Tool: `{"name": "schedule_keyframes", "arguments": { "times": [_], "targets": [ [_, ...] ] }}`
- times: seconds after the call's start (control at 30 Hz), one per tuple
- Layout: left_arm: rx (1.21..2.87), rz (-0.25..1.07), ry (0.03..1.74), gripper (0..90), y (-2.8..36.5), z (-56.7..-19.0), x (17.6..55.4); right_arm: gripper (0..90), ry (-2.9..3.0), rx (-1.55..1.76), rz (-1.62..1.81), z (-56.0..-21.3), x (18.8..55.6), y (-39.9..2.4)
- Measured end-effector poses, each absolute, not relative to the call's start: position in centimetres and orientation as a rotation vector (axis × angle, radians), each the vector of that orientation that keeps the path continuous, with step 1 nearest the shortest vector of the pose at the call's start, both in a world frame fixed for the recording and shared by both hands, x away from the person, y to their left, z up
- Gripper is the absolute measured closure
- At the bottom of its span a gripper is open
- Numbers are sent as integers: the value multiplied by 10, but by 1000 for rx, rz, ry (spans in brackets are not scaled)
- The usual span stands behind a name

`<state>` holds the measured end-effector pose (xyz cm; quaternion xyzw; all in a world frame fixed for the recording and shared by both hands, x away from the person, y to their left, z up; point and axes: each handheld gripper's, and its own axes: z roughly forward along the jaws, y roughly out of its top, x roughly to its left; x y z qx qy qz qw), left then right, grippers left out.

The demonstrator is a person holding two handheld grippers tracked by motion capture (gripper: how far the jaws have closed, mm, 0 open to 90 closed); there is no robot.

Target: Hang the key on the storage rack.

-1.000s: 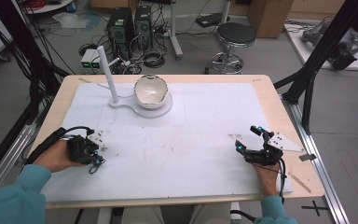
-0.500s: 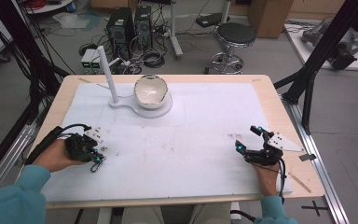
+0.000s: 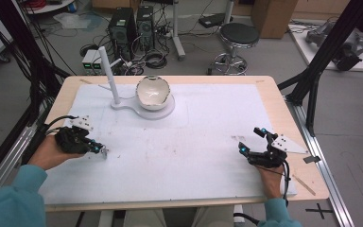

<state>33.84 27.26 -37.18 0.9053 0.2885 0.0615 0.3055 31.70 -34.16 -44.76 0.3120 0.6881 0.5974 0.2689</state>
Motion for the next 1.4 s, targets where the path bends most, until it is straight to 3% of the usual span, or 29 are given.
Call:
{"name": "schedule_keyframes", "arguments": {
  "times": [0.7, 1.4],
  "targets": [
    [2155, 296, 819, 887, 296, -306, 391, 98, 1851, 847, 1616, -448, 317, -342],
    [2136, 329, 784, 887, 292, -266, 448, 98, 1850, 858, 1622, -448, 317, -342]
  ]
}}
